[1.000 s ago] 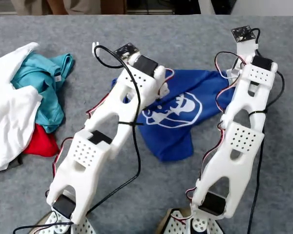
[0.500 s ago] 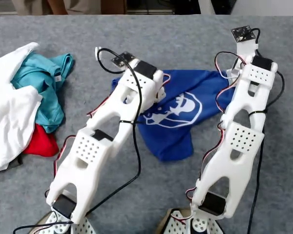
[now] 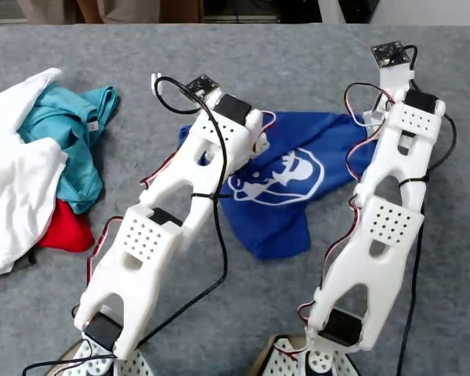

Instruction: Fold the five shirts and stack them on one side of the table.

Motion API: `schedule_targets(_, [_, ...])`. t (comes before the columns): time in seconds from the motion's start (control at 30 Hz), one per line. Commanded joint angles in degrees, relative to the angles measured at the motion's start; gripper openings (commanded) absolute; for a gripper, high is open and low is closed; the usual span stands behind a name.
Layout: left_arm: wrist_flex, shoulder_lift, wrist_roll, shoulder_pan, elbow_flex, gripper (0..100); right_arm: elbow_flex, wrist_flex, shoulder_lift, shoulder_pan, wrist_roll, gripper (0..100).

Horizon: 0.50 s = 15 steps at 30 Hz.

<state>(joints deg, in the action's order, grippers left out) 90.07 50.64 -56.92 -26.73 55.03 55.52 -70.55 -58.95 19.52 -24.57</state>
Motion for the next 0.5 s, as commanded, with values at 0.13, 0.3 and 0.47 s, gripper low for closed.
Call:
schedule_targets(0.13, [-0.8,-0.3,1.2,0.3,2.8,2,2.7,1.4,0.4,0.1,0.2,0.4])
schedule_targets(0.3, [-0.8,-0.2,1.3,0.4,2.8,2,2.7,1.4,0.4,0.1,0.2,0.4])
schedule_targets(0.47, [-0.7,-0.7,1.7,0.4,2.8,2,2.7,1.4,0.4,0.1,0.2,0.4])
